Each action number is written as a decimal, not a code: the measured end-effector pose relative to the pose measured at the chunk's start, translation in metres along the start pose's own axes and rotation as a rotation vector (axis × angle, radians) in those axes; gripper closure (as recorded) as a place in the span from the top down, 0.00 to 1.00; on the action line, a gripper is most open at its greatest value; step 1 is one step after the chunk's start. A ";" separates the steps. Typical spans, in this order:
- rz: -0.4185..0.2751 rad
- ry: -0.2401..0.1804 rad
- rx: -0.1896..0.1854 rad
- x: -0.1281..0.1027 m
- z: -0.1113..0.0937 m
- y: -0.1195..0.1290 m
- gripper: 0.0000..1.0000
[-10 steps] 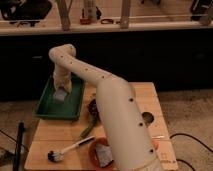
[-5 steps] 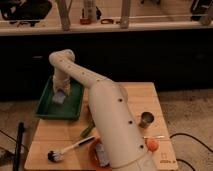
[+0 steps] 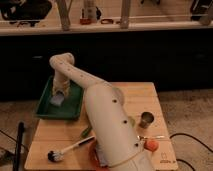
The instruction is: Place sponge in tray
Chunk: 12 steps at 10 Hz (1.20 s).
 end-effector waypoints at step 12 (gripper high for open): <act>0.021 -0.007 0.008 0.008 -0.013 0.020 0.80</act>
